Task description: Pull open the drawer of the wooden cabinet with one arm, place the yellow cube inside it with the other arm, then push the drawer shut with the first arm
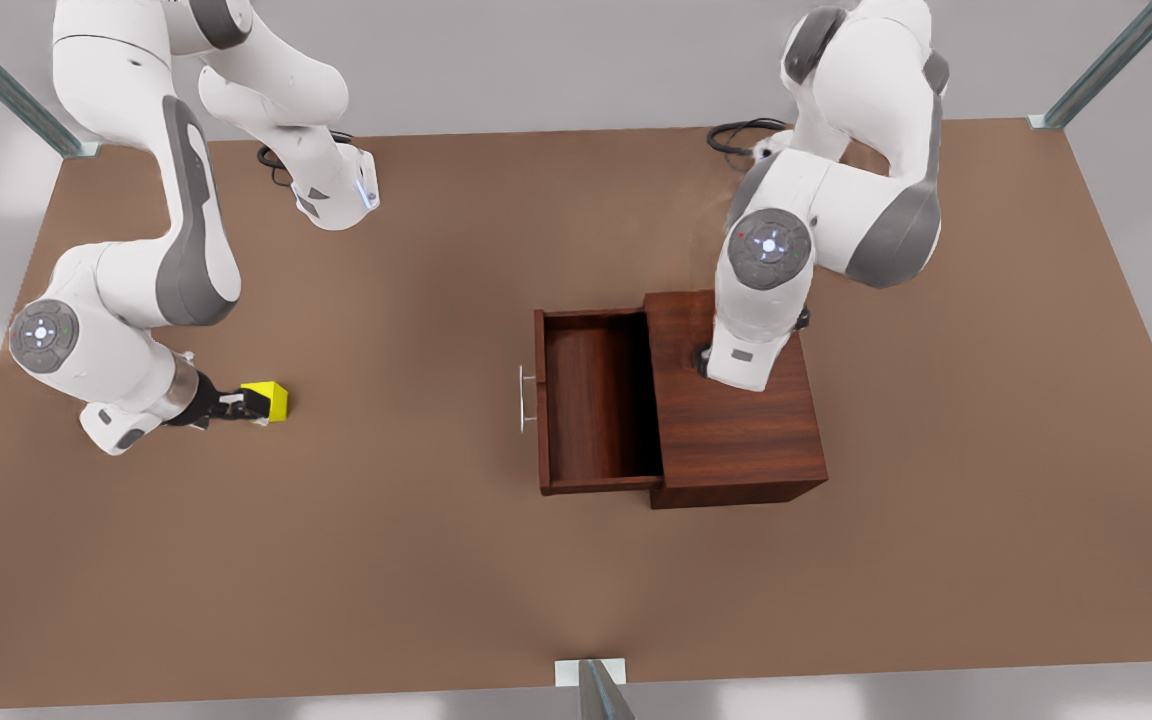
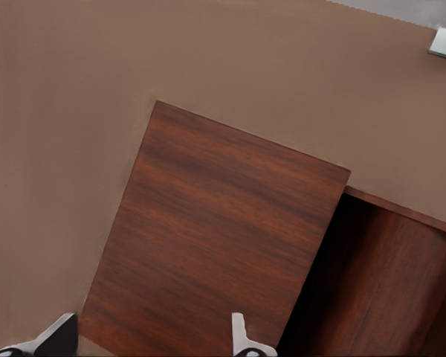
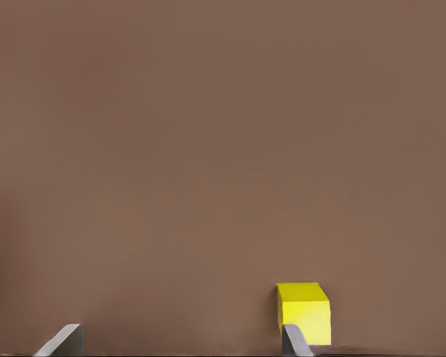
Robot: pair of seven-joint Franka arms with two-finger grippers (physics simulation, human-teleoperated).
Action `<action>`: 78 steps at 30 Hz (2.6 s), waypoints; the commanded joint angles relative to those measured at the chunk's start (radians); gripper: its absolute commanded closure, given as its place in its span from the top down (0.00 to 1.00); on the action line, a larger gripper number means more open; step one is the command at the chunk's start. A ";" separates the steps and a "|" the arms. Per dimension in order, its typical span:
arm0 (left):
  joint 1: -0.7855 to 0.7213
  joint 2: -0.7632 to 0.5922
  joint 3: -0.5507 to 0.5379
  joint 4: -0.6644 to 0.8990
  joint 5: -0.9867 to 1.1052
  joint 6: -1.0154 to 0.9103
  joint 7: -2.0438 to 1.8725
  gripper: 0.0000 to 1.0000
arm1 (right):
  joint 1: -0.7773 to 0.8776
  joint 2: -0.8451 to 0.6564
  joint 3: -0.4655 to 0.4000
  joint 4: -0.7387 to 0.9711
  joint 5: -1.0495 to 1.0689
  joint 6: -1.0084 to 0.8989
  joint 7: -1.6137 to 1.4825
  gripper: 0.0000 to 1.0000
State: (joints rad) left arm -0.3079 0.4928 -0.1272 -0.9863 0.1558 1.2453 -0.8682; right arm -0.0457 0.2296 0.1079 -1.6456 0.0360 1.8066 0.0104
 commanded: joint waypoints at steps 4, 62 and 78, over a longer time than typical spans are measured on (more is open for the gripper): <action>0.222 -0.405 0.064 -0.677 -0.179 0.452 0.923 1.00 | -0.008 -0.019 0.007 -0.190 -0.008 0.077 0.088 1.00; 0.265 -0.418 0.138 -0.744 -0.219 0.367 0.841 1.00 | -0.226 0.174 0.000 -0.616 -0.215 0.728 -0.053 1.00; 0.265 -0.418 0.138 -0.746 -0.219 0.367 0.841 1.00 | -0.232 0.142 0.001 -0.612 -0.222 0.715 -0.043 0.65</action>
State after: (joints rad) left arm -0.0432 0.0761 0.0109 -1.7321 -0.0634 1.6127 -0.0354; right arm -0.2779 0.3779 0.1098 -2.2589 -0.1756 2.5304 -0.0441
